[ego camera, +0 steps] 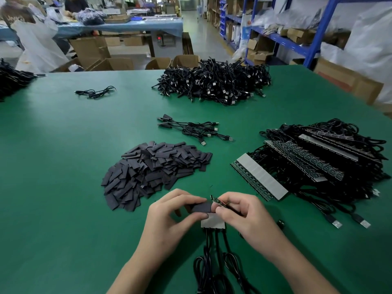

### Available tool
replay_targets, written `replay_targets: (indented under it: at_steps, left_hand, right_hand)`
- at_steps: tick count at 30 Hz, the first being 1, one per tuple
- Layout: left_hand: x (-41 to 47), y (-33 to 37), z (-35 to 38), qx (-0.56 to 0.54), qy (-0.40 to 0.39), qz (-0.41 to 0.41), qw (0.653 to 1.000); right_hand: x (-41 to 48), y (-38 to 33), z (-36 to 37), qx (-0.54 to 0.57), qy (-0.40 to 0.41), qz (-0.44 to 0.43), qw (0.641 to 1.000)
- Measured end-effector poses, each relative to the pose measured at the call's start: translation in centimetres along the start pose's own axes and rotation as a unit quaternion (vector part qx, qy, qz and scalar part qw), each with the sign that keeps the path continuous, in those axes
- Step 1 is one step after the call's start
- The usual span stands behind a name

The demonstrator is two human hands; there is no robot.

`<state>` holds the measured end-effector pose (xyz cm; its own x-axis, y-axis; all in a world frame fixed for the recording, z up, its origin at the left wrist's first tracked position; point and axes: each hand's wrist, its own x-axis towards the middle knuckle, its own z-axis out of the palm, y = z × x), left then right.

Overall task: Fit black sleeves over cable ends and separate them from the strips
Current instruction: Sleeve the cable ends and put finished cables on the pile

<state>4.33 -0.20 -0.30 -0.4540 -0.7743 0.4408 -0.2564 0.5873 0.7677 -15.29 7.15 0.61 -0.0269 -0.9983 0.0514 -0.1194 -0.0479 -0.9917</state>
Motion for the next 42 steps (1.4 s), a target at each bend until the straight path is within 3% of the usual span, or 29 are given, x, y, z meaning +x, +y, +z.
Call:
replay_targets:
  at_steps: [18,42]
  left_hand:
    - [-0.4,0.0,0.5,-0.096,-0.04,-0.035,0.994]
    - [-0.5,-0.4,0.7,-0.128,-0.054,-0.047,0.989]
  right_hand:
    - [0.2,-0.3,-0.4,0.114,-0.075,0.046,0.99]
    - [0.3,-0.1,-0.6,0.128,-0.056,0.086,0.986]
